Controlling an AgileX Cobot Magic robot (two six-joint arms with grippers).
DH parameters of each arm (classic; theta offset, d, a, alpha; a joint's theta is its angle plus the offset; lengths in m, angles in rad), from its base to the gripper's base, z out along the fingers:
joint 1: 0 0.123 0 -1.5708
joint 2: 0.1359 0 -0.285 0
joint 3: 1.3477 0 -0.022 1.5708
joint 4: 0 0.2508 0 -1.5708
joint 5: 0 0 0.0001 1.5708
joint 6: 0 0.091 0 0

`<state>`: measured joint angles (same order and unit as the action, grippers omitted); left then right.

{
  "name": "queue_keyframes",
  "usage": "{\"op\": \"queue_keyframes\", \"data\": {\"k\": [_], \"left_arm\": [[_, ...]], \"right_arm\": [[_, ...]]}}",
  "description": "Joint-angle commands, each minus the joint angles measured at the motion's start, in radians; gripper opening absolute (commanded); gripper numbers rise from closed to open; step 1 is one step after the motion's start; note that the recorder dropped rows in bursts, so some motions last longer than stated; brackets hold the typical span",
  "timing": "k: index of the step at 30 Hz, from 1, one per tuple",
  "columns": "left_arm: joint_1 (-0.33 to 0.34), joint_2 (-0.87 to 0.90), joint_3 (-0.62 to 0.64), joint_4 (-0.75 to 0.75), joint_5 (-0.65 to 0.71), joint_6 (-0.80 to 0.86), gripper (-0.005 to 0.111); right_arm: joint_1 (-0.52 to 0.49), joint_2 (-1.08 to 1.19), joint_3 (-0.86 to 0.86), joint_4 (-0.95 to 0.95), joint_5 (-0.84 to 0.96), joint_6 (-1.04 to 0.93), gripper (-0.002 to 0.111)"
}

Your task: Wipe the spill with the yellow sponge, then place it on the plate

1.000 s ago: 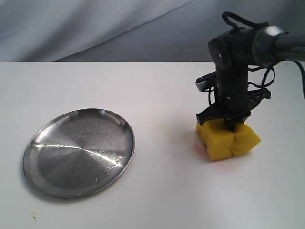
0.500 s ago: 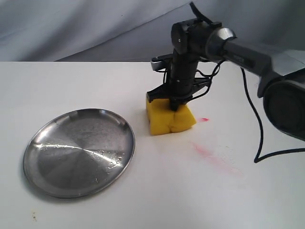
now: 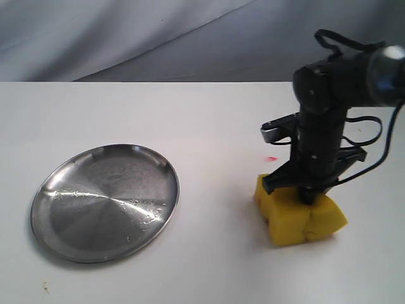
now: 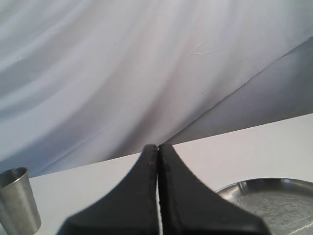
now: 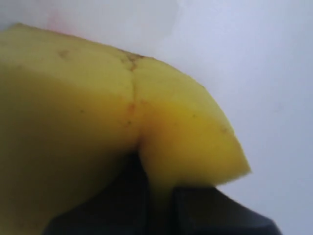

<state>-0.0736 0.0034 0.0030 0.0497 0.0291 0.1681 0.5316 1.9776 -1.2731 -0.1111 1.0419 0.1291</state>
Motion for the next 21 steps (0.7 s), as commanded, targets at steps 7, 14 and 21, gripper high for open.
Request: {"op": "queue_keyframes", "data": {"k": [7,14,21], "left_arm": [[0.004,-0.003,-0.003,-0.007,-0.006,-0.009,0.0],[0.004,-0.003,-0.003,-0.007,-0.006,-0.009,0.0],[0.004,-0.003,-0.003,-0.007,-0.006,-0.009,0.0]], "right_arm": [[-0.079,0.092,-0.155,0.044,0.035,-0.017,0.0],[-0.073,0.316,-0.484,0.215,0.096,-0.024,0.0],[-0.027,0.459,-0.775,0.283,0.174,-0.024,0.0]]}}
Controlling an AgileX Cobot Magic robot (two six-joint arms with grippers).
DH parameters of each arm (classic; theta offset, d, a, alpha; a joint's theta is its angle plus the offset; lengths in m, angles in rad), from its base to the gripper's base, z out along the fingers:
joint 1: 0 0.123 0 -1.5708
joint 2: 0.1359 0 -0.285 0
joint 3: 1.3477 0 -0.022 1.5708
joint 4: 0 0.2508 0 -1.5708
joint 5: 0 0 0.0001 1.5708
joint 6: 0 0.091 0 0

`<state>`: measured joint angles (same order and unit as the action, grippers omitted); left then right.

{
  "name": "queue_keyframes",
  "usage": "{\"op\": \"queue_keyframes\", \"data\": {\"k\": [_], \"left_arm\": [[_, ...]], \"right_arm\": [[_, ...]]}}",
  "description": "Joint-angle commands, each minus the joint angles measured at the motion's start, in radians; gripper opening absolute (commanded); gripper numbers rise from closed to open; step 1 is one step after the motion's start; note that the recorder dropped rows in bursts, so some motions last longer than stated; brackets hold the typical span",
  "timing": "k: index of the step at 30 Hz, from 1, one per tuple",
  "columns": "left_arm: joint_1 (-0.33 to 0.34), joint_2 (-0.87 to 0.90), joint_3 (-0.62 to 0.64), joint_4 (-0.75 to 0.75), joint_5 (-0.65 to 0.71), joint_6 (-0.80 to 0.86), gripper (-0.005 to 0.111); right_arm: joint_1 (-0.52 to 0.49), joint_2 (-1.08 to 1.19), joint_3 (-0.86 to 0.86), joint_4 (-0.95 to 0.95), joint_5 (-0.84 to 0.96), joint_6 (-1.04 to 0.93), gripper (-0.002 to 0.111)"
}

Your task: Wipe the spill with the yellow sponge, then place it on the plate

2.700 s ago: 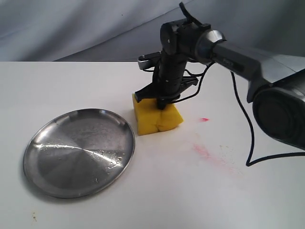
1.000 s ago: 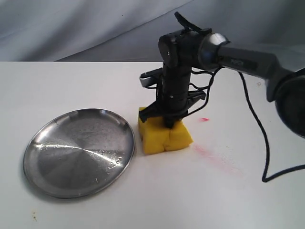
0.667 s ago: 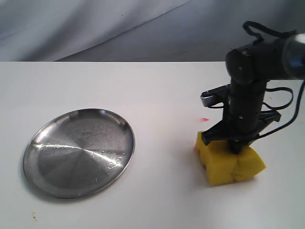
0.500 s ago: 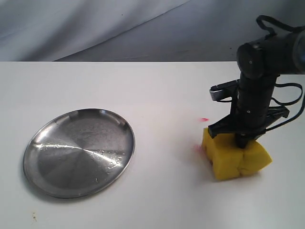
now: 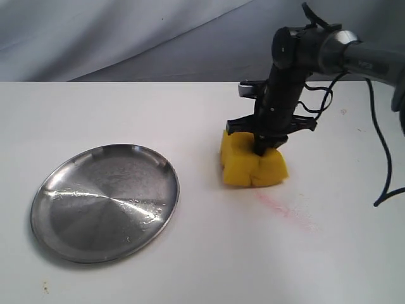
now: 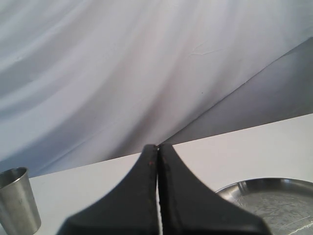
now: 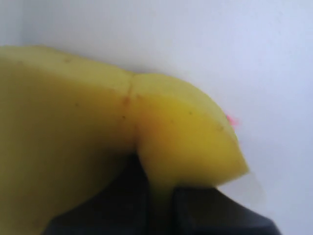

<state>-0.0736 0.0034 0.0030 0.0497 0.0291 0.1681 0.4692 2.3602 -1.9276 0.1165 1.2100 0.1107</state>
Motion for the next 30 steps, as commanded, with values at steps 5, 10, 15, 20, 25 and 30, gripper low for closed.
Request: {"op": "queue_keyframes", "data": {"k": [5,10,15,20,25,30], "left_arm": [[0.004,-0.003,-0.003,-0.007,-0.006,-0.009,0.0],[0.004,-0.003,-0.003,-0.007,-0.006,-0.009,0.0],[0.004,-0.003,-0.003,-0.007,-0.006,-0.009,0.0],[0.004,-0.003,-0.003,-0.007,-0.006,-0.009,0.0],[0.004,-0.003,-0.003,-0.007,-0.006,-0.009,0.0],[0.004,-0.003,-0.003,-0.007,-0.006,-0.009,0.0]], "right_arm": [[0.095,0.113,-0.19,0.049,0.011,-0.028,0.0],[0.13,0.092,-0.162,0.011,0.011,-0.006,0.0],[0.148,0.007,0.003,-0.032,0.011,-0.002,0.0],[0.161,-0.126,0.241,-0.094,0.009,-0.002,0.0],[0.161,-0.288,0.49,-0.09,-0.109,-0.001,0.0],[0.161,-0.447,0.688,-0.044,-0.207,-0.044,0.0]]}}
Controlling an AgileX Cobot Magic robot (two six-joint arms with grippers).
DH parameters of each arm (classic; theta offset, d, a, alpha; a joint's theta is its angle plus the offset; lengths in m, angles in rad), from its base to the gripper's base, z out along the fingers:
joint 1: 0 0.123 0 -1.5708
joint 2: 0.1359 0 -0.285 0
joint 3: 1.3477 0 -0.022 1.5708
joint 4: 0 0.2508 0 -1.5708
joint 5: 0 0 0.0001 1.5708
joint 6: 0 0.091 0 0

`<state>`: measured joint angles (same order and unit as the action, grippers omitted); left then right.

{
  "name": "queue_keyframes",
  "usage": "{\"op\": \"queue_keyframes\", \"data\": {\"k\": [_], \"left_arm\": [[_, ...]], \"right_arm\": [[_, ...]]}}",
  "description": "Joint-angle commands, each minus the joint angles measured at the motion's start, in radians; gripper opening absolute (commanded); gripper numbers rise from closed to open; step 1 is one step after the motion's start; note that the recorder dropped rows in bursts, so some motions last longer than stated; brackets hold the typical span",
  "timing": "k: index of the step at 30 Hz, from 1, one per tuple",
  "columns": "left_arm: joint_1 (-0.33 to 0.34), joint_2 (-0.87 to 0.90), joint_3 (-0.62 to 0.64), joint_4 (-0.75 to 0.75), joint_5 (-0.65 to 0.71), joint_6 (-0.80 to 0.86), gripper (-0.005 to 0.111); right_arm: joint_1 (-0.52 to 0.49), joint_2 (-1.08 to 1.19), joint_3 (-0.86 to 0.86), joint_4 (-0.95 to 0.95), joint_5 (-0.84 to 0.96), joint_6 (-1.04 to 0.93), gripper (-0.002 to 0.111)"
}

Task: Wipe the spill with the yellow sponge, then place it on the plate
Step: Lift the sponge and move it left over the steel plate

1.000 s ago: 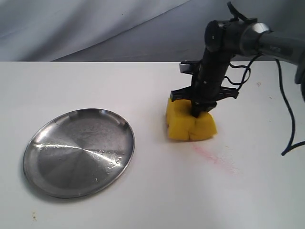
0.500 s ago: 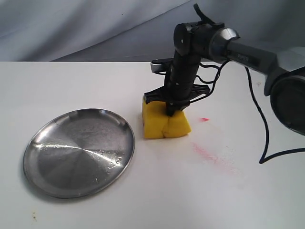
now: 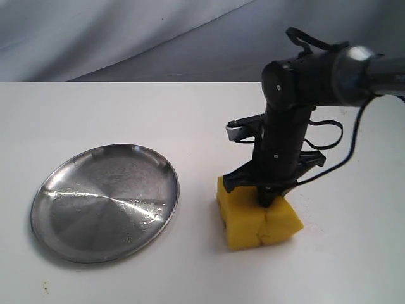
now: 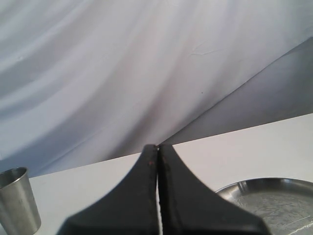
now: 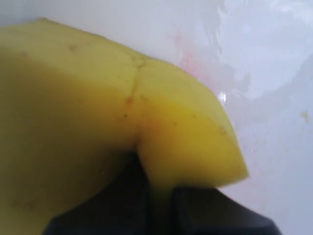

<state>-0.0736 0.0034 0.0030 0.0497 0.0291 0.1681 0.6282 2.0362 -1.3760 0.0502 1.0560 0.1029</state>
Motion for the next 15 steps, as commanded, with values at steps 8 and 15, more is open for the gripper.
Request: {"op": "queue_keyframes", "data": {"k": [8,15], "left_arm": [[0.004,-0.003,-0.003,-0.007,-0.006,-0.009,0.0],[0.004,-0.003,-0.003,-0.007,-0.006,-0.009,0.0]], "right_arm": [[0.002,-0.346,0.222,0.237,-0.13,-0.154,0.0],[0.032,-0.392,0.196,0.539,-0.251,-0.303,0.0]]}}
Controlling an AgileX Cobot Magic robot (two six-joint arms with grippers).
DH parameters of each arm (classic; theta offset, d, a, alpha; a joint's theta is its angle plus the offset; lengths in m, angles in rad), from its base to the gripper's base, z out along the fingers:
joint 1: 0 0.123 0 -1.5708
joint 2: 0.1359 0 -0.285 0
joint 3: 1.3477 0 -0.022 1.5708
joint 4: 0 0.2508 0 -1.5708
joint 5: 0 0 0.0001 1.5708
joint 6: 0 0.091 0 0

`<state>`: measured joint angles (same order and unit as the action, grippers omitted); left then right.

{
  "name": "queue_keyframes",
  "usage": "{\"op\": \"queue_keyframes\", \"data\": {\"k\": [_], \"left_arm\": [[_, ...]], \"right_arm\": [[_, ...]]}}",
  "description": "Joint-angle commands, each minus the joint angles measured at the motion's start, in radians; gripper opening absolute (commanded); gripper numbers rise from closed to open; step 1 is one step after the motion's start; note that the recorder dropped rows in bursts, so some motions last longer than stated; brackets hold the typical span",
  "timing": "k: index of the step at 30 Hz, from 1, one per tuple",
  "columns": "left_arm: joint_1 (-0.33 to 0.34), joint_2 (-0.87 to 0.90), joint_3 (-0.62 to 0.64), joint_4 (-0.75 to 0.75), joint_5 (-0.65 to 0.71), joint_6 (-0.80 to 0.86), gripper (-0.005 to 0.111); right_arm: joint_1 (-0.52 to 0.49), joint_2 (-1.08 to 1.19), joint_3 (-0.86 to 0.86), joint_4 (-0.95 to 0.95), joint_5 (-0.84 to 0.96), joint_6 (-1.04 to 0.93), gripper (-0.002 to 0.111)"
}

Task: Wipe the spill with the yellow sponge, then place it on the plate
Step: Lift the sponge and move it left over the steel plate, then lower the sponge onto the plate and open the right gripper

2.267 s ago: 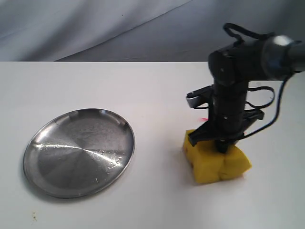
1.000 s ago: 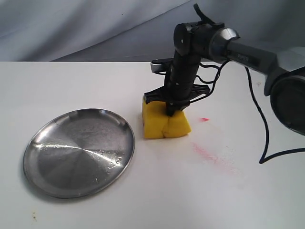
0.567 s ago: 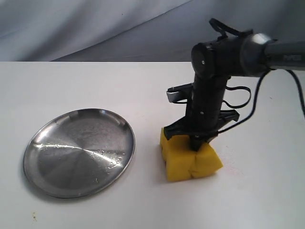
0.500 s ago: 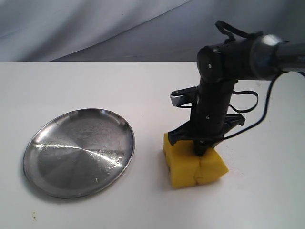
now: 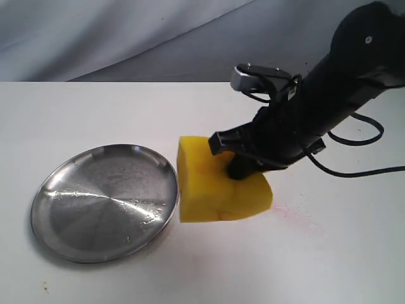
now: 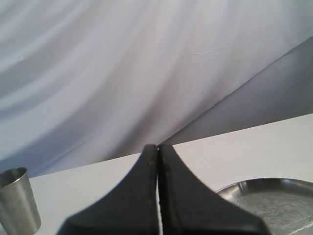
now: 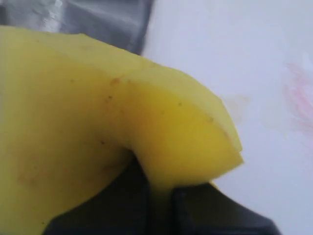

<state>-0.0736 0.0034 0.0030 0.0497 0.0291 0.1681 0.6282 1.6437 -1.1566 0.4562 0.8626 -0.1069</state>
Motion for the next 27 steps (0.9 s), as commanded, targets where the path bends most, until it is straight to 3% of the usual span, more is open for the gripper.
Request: {"op": "queue_keyframes", "data": {"k": [1,9,17,22,27], "left_arm": [[0.004,-0.003,-0.003,-0.007,-0.006,-0.009,0.0],[0.004,-0.003,-0.003,-0.007,-0.006,-0.009,0.0],[0.004,-0.003,-0.003,-0.007,-0.006,-0.009,0.0],[0.004,-0.003,-0.003,-0.007,-0.006,-0.009,0.0],[0.004,-0.003,-0.003,-0.007,-0.006,-0.009,0.0]], "right_arm": [[0.049,0.008,-0.041,0.138,-0.08,-0.098,0.0],[0.201,0.208,-0.283,0.128,-0.28,-0.115,0.0],[0.23,0.492,-0.565,0.116,-0.233,-0.045,0.0],[0.23,0.581,-0.654,-0.008,-0.163,0.044,0.0],[0.23,0.595,-0.668,-0.086,-0.136,0.099,0.017]]}}
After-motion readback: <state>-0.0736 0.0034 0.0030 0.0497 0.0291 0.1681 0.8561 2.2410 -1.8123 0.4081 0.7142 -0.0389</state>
